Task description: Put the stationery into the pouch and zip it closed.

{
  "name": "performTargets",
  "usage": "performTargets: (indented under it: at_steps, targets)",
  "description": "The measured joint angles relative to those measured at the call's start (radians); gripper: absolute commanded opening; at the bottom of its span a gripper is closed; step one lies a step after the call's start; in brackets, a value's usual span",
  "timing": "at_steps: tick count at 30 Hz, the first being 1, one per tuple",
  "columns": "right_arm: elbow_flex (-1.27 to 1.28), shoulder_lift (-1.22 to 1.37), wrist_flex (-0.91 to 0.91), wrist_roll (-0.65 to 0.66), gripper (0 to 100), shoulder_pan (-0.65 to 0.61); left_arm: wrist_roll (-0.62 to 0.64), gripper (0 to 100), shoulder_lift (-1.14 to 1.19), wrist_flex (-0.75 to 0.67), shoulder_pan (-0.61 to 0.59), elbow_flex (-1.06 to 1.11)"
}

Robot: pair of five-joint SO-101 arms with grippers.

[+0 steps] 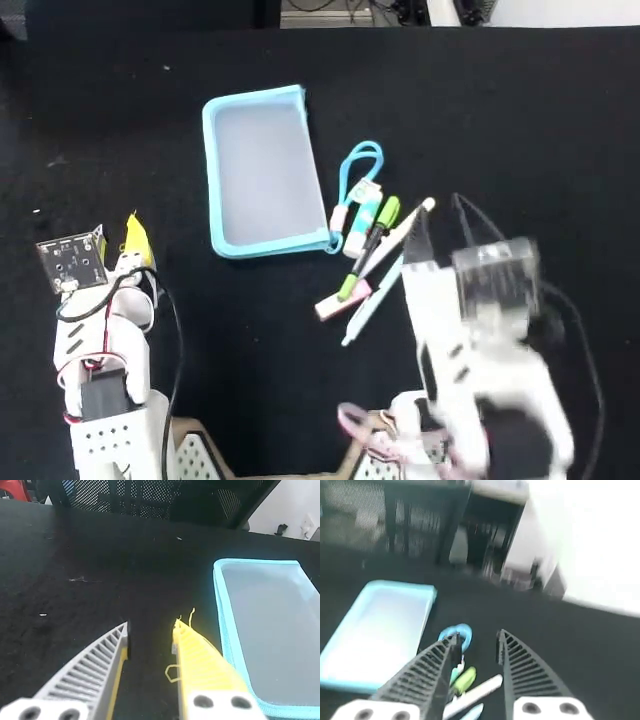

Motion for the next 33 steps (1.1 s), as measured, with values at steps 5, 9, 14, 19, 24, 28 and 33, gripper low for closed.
performTargets:
  at_steps: [5,9,14,19,24,28,33]
  targets:
    - [-0.057,0.377,-0.021,-0.006,12.4,0.005,0.0,15,0.0,0.0,0.0,0.0]
    - [-0.055,0.546,-0.127,-0.006,12.7,-0.003,0.0,15,0.0,0.002,0.0,0.0]
    - [-0.055,0.718,-0.258,-0.006,12.8,0.0,0.0,15,0.0,0.023,0.0,0.0]
    - [-0.071,0.97,-0.365,-0.006,15.9,0.0,0.0,15,0.0,0.023,0.002,0.002]
    - [-0.212,1.224,-0.385,-0.006,22.6,0.0,0.0,15,0.0,0.023,0.002,0.002]
    - [-0.331,1.39,-0.397,0.002,22.6,0.0,0.0,15,0.0,0.023,0.002,0.002]
    - [-0.488,1.564,-0.423,0.06,22.6,0.0,-0.015,15,0.0,0.029,0.002,0.002]
